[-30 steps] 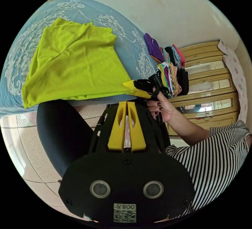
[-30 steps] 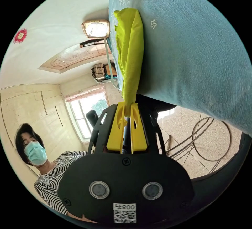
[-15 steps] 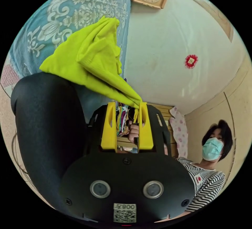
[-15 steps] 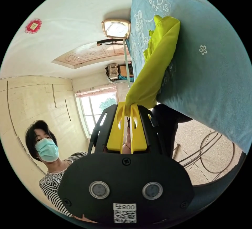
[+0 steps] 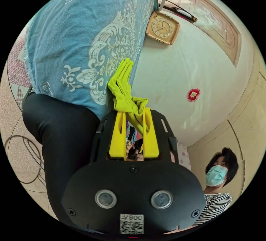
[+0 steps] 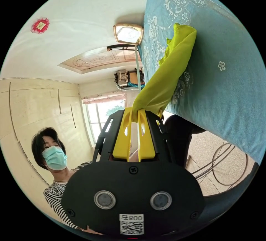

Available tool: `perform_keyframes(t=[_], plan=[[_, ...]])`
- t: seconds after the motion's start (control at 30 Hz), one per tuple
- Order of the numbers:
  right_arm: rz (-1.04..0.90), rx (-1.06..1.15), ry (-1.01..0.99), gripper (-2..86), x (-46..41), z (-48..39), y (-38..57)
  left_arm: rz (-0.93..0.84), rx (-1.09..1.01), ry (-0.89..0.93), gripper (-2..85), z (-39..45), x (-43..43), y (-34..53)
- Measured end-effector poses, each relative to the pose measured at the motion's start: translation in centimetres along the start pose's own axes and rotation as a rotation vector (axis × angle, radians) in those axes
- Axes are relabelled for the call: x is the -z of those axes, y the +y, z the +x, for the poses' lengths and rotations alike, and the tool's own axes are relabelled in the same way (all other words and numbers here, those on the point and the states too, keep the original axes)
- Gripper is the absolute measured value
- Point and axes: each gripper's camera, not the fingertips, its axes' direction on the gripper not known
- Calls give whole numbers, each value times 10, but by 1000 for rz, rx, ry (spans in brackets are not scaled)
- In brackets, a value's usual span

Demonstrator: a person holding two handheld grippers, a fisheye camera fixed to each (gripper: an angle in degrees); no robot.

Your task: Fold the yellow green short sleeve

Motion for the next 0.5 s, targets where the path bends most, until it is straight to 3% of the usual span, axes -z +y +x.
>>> perform_keyframes(t=[0.5], plan=[[22, 9, 78, 22, 81, 6, 17, -89, -128, -100, 33, 60, -33, 22]])
